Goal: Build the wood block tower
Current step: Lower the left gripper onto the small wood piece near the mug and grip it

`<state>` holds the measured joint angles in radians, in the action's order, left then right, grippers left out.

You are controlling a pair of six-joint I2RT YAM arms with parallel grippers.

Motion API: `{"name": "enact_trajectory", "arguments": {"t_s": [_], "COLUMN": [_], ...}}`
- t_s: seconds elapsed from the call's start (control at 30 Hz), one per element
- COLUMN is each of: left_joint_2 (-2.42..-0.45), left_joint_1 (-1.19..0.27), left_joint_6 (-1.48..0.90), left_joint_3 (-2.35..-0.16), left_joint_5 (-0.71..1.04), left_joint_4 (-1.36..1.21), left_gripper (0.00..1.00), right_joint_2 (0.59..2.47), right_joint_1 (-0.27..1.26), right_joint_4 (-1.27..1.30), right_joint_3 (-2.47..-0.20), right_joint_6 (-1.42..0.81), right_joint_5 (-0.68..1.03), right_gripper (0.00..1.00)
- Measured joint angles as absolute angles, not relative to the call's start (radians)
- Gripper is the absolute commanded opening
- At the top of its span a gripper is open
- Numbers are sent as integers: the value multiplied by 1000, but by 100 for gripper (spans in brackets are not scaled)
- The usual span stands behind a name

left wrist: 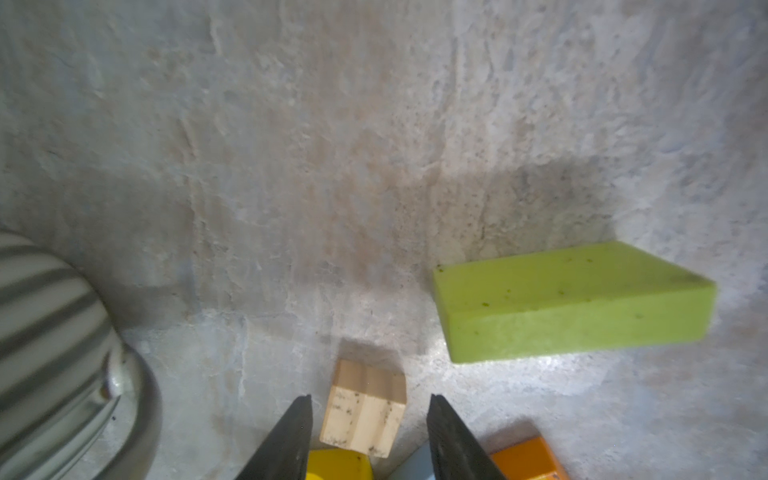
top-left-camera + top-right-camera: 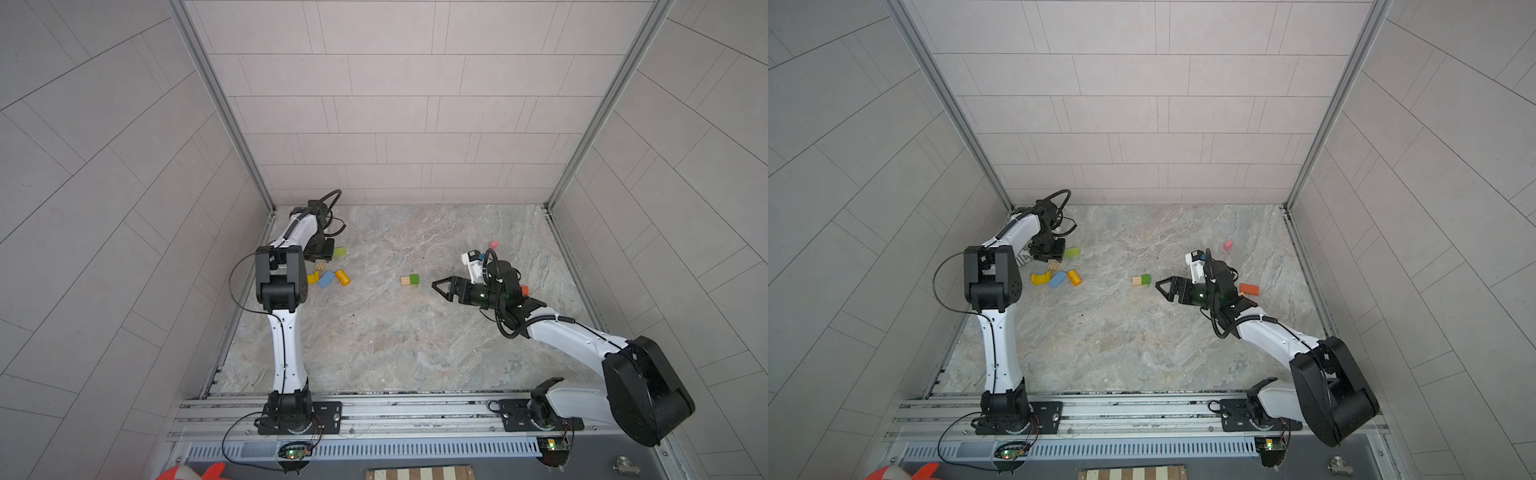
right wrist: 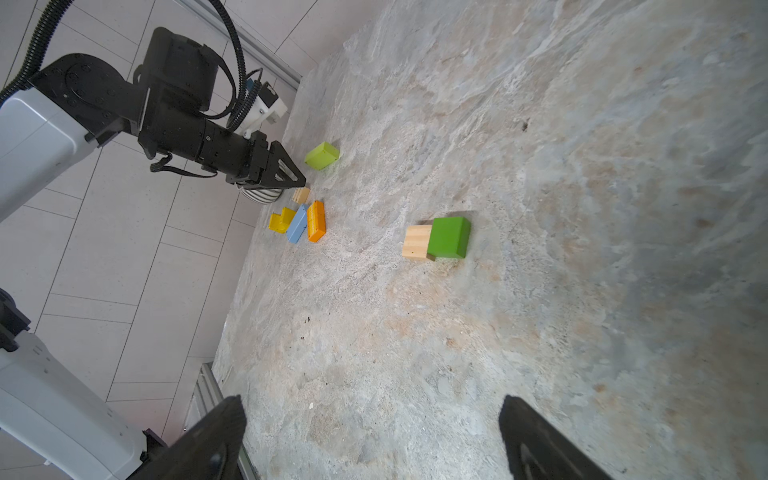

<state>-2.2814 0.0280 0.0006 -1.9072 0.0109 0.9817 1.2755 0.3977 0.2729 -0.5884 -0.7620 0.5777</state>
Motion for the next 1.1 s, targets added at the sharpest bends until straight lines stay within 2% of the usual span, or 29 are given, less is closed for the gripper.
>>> {"name": "enact_trajectory", "arguments": {"t_s": [0.2,0.53,0.83,1.1], "left_joint_2": [-2284,-2285,-2307,-2313], "left_joint_1": [37,53,54,54], "left_joint_6": [1,1,1,9], "left_joint_3": [-1900,-1895,-1896,-1896], "left_joint_5": [19,31,54,69], "left_joint_4": [982,981,982,983], "left_gripper": [56,54,47,30], "right_joint_2": [1275,1279,1290,1296], "right_joint_1": [398,399,406,408], "right_joint_4": [273,279,284,285], "right_joint_3": [-588,-588,-588,-588], "right_joint_6": [-762,-761,-760,-760], "right_joint_5": [578,579,579,579], "right_gripper": [97,94,92,91]}}
